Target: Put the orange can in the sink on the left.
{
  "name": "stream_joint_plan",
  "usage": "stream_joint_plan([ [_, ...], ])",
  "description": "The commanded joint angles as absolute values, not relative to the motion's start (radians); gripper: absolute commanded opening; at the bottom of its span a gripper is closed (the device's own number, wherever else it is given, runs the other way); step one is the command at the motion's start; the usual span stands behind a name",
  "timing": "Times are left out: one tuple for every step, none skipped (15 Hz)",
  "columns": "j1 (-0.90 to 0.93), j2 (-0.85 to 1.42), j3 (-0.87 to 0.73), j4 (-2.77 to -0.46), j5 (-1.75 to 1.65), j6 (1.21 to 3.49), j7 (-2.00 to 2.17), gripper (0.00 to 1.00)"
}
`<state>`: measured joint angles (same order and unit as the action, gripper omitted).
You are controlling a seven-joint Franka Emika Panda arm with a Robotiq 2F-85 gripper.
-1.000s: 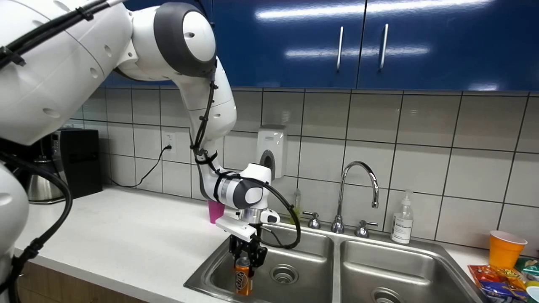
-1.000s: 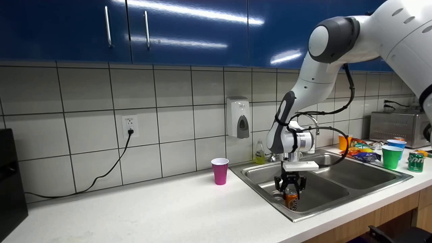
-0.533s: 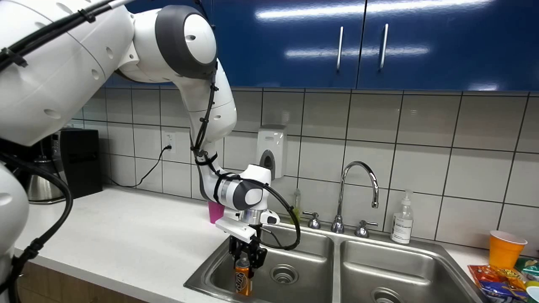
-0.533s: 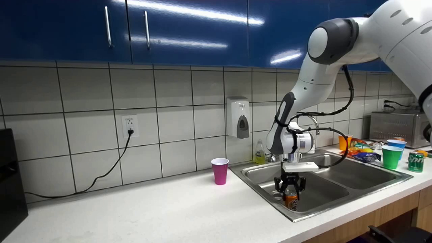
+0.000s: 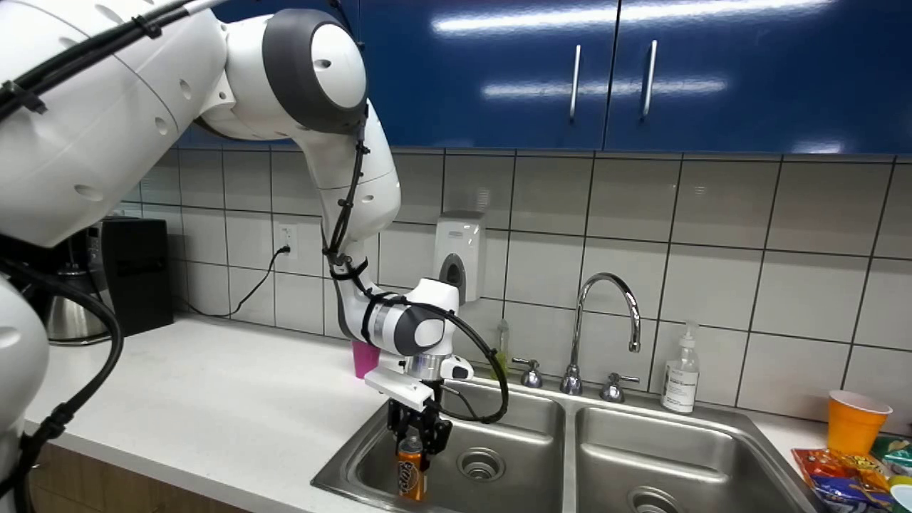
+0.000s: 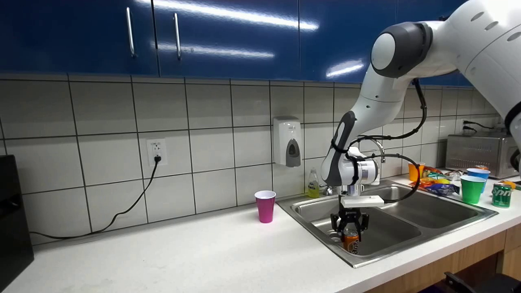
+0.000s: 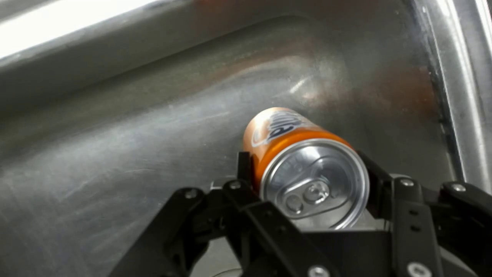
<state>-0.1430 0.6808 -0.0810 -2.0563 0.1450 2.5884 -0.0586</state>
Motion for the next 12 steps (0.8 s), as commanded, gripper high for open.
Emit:
stream_joint_plan([
  [-0.157, 0.679, -0.074, -2.062, 0.136, 2.617, -0.046, 0.39],
  [-0.163, 0.683, -0.07, -2.061, 0.141, 2.624, -0.052, 0.39],
  [-0.168, 0.686, -0.068, -2.062, 0.144, 2.638, -0.055, 0.39],
  [-0.169, 0.689, -0.068, -2.065, 0.145, 2.653, -0.054, 0.39],
  [-0.175, 0.691, -0.064, -2.067, 0.149, 2.668, -0.057, 0.39],
  [-0.181, 0.695, -0.061, -2.069, 0.153, 2.683, -0.058, 0.39],
  [-0.188, 0.7, -0.057, -2.07, 0.156, 2.693, -0.061, 0.39],
  [-0.192, 0.705, -0.057, -2.071, 0.155, 2.704, -0.06, 0.39],
  [-0.198, 0.711, -0.054, -2.072, 0.157, 2.71, -0.062, 0.39],
  [-0.202, 0.715, -0.054, -2.075, 0.156, 2.716, -0.062, 0.39],
  [-0.206, 0.718, -0.052, -2.079, 0.156, 2.721, -0.062, 0.39],
  [-0.211, 0.722, -0.05, -2.081, 0.157, 2.725, -0.062, 0.39],
])
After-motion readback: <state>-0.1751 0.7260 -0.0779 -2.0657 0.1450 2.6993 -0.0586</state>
